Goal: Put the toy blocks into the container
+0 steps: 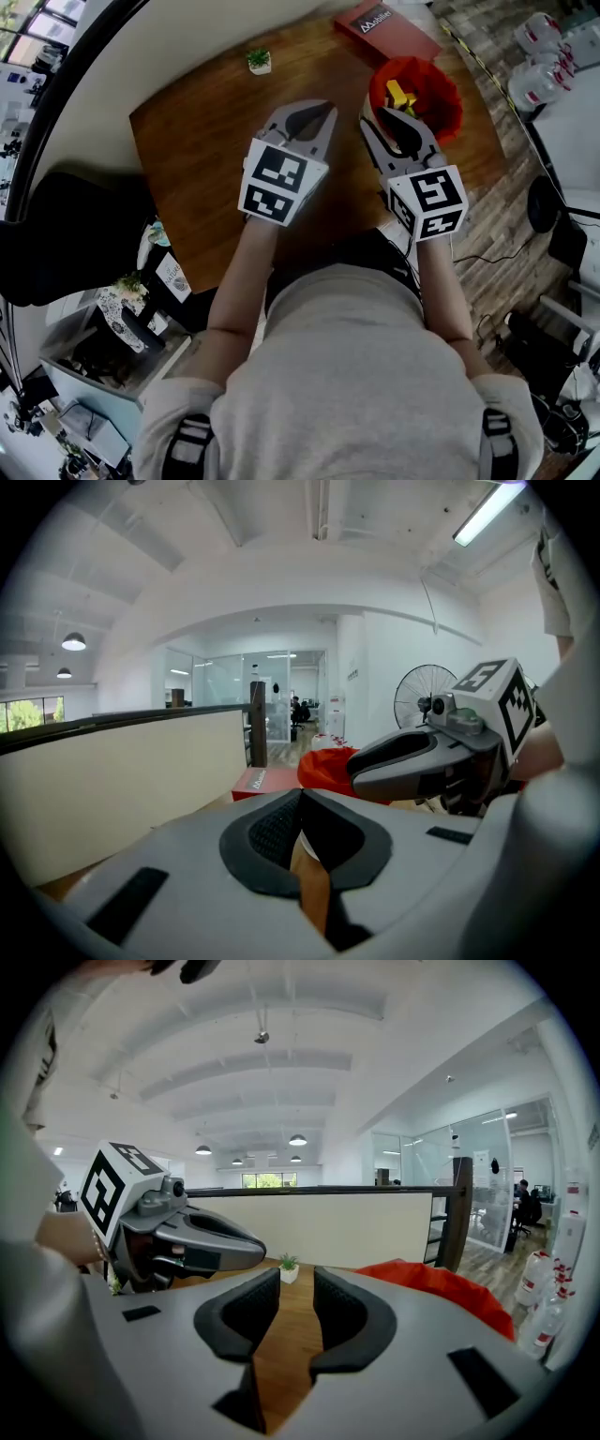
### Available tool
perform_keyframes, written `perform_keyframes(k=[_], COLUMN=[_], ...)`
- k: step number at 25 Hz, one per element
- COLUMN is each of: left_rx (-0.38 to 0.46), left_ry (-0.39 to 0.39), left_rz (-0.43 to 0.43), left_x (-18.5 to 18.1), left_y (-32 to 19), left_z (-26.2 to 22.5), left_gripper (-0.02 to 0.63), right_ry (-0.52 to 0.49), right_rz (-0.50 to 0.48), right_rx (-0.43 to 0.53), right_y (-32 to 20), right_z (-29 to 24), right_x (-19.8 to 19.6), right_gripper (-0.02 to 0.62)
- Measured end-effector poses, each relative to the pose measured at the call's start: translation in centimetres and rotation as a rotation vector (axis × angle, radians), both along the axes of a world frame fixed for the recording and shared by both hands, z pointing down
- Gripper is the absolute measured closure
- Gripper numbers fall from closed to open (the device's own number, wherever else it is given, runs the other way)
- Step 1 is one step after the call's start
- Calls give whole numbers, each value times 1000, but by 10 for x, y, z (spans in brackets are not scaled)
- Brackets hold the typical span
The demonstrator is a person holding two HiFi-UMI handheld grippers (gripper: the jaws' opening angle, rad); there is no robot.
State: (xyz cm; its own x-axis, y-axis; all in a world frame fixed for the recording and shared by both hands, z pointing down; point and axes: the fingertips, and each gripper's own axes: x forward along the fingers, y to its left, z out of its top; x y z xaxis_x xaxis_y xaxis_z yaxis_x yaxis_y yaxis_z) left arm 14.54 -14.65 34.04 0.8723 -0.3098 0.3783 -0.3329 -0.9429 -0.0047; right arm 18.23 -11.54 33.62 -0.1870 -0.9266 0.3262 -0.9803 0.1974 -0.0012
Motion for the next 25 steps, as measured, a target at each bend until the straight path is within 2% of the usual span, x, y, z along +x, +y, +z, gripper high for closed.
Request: perform_keyframes(k=[4, 10, 16, 19, 23, 25], left_rx=[-38, -83, -125, -136, -178, -181], left_ry=[8, 10, -15, -24, 21, 14], left_rz=[-48, -89, -119, -101, -71, -67], left_x=[-16, -37, -54, -58, -60, -62], left_y=[1, 10, 22, 30, 39, 42], left_z=[9, 25, 41, 46, 47, 50], left_gripper=[592, 592, 592, 592, 592, 592], right_ry=[-6, -9, -44, -57, -71, -68], right_rz=[-51, -101, -168, -199, -234, -248], right_rx=[-9, 2, -18, -45, -87, -101], right_y=[-6, -8, -4, 1, 7, 10], right_z=[4, 8, 17, 27, 40, 44], right_x=[-14, -29, -48, -56, -64, -67], right_gripper=[494, 583, 583, 583, 583, 583])
